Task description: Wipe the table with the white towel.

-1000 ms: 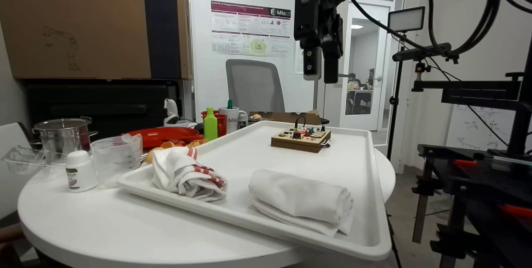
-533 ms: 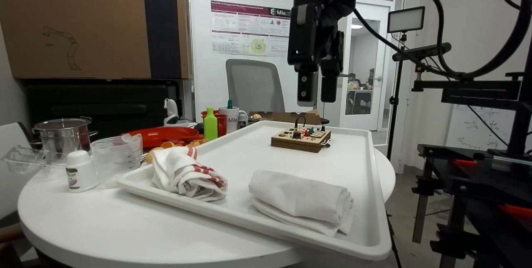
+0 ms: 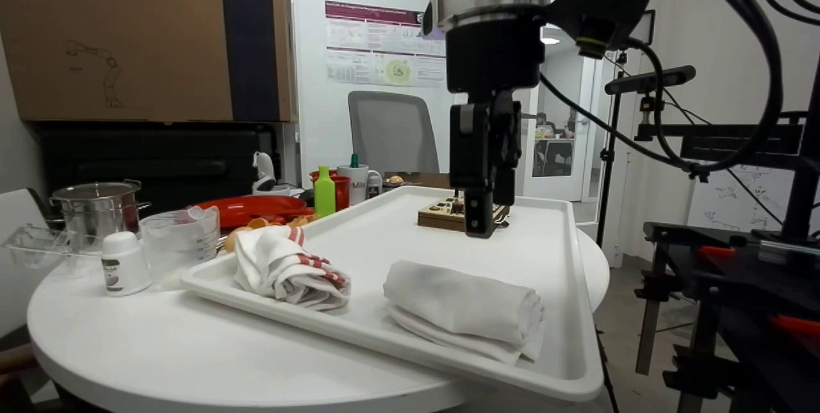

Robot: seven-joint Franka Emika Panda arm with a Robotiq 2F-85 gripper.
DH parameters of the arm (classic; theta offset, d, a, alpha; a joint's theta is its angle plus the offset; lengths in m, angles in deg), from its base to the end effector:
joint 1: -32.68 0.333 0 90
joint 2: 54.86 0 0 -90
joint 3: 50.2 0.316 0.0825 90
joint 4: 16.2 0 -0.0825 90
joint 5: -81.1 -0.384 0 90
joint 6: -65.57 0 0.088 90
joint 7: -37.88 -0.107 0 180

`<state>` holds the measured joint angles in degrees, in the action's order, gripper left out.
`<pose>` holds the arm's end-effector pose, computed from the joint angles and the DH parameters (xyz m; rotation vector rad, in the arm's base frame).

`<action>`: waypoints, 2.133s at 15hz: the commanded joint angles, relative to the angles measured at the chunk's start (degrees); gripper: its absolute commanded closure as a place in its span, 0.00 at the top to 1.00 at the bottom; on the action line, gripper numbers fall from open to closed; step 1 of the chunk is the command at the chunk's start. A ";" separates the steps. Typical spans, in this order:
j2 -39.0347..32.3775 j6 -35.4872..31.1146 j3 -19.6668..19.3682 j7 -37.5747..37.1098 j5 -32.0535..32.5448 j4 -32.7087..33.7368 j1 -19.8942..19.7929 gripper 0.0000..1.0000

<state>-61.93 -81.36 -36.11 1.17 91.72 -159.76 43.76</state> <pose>0.4160 0.2011 0.2315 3.0539 -0.0670 -0.0243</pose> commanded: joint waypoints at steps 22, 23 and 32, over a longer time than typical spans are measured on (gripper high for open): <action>-10.12 -3.59 -6.68 5.13 -1.36 5.29 4.86 0.48; -10.67 -4.20 -6.98 5.10 -1.28 5.66 4.99 0.41; -15.91 -3.62 -7.69 6.10 -2.38 10.62 6.89 0.81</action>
<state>-75.52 -85.00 -42.79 6.40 90.97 -151.26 49.00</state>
